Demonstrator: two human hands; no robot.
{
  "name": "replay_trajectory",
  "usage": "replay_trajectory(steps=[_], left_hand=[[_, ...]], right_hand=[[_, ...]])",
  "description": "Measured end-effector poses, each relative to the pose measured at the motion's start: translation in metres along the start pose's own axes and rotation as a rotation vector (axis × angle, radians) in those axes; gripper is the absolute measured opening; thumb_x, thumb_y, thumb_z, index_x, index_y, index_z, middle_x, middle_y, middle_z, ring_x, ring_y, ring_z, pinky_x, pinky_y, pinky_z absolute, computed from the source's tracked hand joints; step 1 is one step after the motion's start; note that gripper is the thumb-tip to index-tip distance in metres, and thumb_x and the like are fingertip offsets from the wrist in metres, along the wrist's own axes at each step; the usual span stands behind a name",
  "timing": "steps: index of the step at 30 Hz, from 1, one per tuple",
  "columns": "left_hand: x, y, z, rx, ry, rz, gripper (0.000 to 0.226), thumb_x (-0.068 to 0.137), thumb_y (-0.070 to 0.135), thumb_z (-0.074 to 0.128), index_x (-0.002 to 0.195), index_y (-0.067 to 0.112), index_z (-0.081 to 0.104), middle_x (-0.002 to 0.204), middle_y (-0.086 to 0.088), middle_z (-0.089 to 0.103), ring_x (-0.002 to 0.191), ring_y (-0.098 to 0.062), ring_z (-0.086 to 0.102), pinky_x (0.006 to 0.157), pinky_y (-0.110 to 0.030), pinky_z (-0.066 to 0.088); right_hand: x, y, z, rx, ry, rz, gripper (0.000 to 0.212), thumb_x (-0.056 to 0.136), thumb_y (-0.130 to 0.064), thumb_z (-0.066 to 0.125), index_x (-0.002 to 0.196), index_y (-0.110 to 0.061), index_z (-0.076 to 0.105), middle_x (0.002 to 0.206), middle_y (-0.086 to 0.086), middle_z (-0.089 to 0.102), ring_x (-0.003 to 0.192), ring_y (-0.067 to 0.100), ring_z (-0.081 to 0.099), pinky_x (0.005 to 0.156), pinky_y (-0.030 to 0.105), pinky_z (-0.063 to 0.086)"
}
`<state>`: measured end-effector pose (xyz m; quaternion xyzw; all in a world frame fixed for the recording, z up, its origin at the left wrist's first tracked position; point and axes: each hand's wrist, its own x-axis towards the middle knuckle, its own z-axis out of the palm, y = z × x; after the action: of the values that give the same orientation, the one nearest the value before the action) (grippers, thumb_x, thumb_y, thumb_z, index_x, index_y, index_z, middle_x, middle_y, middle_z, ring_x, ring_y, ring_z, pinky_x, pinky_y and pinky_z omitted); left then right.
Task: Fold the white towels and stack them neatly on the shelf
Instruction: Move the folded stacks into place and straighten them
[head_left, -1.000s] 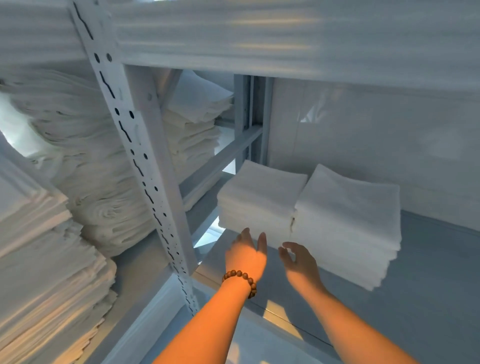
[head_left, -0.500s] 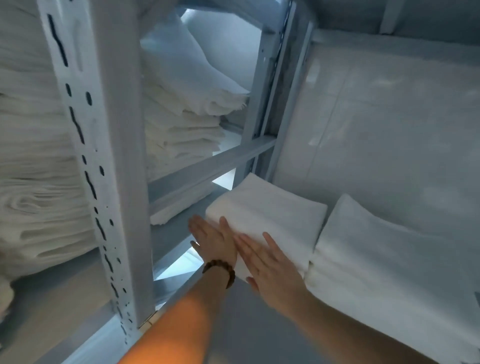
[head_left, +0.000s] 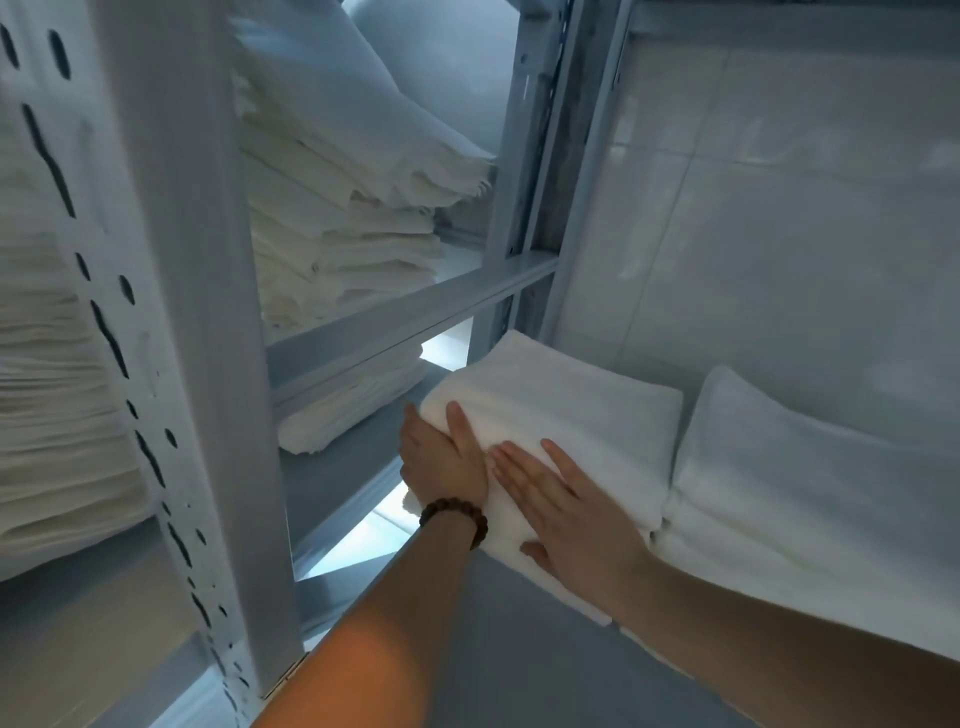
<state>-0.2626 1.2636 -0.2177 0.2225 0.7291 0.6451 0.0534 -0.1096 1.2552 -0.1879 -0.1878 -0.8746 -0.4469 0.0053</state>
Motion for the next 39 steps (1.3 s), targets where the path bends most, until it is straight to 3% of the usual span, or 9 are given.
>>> replay_trajectory(steps=[9, 12, 16, 23, 28, 30, 32, 36, 39], left_hand=[[0.018, -0.004, -0.006, 0.002, -0.038, -0.089, 0.066, 0.092, 0.060, 0.018, 0.099, 0.004, 0.053, 0.100, -0.012, 0.058, 0.090, -0.028, 0.057, 0.085, -0.049, 0.048], [0.019, -0.008, -0.008, -0.044, -0.095, -0.133, 0.070, 0.091, 0.064, 0.013, 0.102, 0.007, 0.053, 0.100, -0.008, 0.058, 0.088, -0.023, 0.056, 0.081, -0.042, 0.048], [0.014, -0.014, -0.010, -0.078, -0.130, -0.171, 0.064, 0.089, 0.067, 0.012, 0.095, 0.017, 0.050, 0.082, 0.005, 0.053, 0.070, -0.005, 0.048, 0.055, -0.023, 0.031], [0.014, -0.012, -0.012, -0.014, -0.133, -0.150, 0.066, 0.090, 0.068, 0.012, 0.094, 0.015, 0.051, 0.076, 0.008, 0.048, 0.067, -0.002, 0.044, 0.052, -0.020, 0.026], [0.013, -0.012, -0.016, -0.076, -0.125, -0.132, 0.067, 0.091, 0.066, 0.018, 0.097, 0.010, 0.054, 0.087, -0.001, 0.057, 0.079, -0.013, 0.055, 0.058, -0.022, 0.036], [0.005, -0.010, -0.013, -0.117, -0.096, -0.012, 0.071, 0.088, 0.068, 0.024, 0.116, 0.009, 0.051, 0.110, -0.009, 0.058, 0.097, -0.021, 0.057, 0.077, -0.036, 0.048], [0.000, -0.006, -0.010, -0.072, -0.115, 0.033, 0.076, 0.084, 0.072, 0.026, 0.129, 0.014, 0.043, 0.123, -0.007, 0.054, 0.109, -0.023, 0.054, 0.092, -0.047, 0.045], [0.010, 0.000, -0.006, 0.094, -0.141, -0.062, 0.066, 0.091, 0.063, 0.028, 0.128, 0.010, 0.043, 0.125, -0.012, 0.052, 0.110, -0.029, 0.052, 0.094, -0.053, 0.043], [0.007, 0.011, -0.011, 0.273, -0.012, 0.011, 0.052, 0.097, 0.043, 0.035, 0.135, 0.006, 0.041, 0.136, -0.018, 0.046, 0.124, -0.034, 0.042, 0.103, -0.051, 0.034]], right_hand=[[0.009, -0.009, 0.010, 0.032, 0.035, 0.013, 0.087, 0.094, -0.057, 0.028, 0.146, 0.003, -0.008, 0.153, 0.019, -0.015, 0.142, 0.033, -0.020, 0.114, 0.053, -0.014], [0.004, -0.018, 0.014, 0.005, -0.014, -0.036, 0.089, 0.090, -0.061, 0.035, 0.148, -0.001, 0.004, 0.157, 0.015, 0.001, 0.146, 0.029, 0.002, 0.116, 0.055, -0.007], [-0.001, -0.027, 0.020, 0.028, -0.034, -0.042, 0.090, 0.085, -0.064, 0.042, 0.147, -0.005, 0.015, 0.155, 0.012, 0.016, 0.145, 0.025, 0.015, 0.117, 0.050, -0.001], [-0.001, -0.022, 0.022, -0.040, -0.069, -0.089, 0.086, 0.084, -0.058, 0.052, 0.148, -0.008, 0.022, 0.155, 0.006, 0.024, 0.145, 0.022, 0.019, 0.116, 0.051, 0.002], [-0.006, -0.013, 0.021, -0.020, -0.081, -0.059, 0.088, 0.086, -0.058, 0.049, 0.149, -0.006, 0.015, 0.157, 0.007, 0.014, 0.146, 0.024, 0.013, 0.115, 0.055, -0.007], [-0.008, -0.011, 0.017, -0.033, -0.138, -0.056, 0.090, 0.087, -0.061, 0.045, 0.149, -0.006, 0.011, 0.157, 0.007, 0.010, 0.146, 0.024, 0.011, 0.114, 0.056, -0.012], [-0.009, -0.006, 0.015, -0.001, -0.165, -0.027, 0.090, 0.087, -0.062, 0.042, 0.149, -0.005, 0.009, 0.158, 0.007, 0.013, 0.146, 0.025, 0.009, 0.114, 0.057, -0.011], [-0.012, 0.000, -0.001, -0.017, -0.220, -0.015, 0.087, 0.091, -0.061, 0.035, 0.149, -0.005, 0.003, 0.158, 0.007, 0.003, 0.147, 0.027, 0.003, 0.111, 0.059, -0.017], [-0.008, 0.005, -0.015, 0.213, -0.106, 0.120, 0.076, 0.094, -0.052, 0.030, 0.149, -0.005, 0.011, 0.158, 0.011, 0.003, 0.147, 0.030, -0.002, 0.115, 0.059, -0.004]])
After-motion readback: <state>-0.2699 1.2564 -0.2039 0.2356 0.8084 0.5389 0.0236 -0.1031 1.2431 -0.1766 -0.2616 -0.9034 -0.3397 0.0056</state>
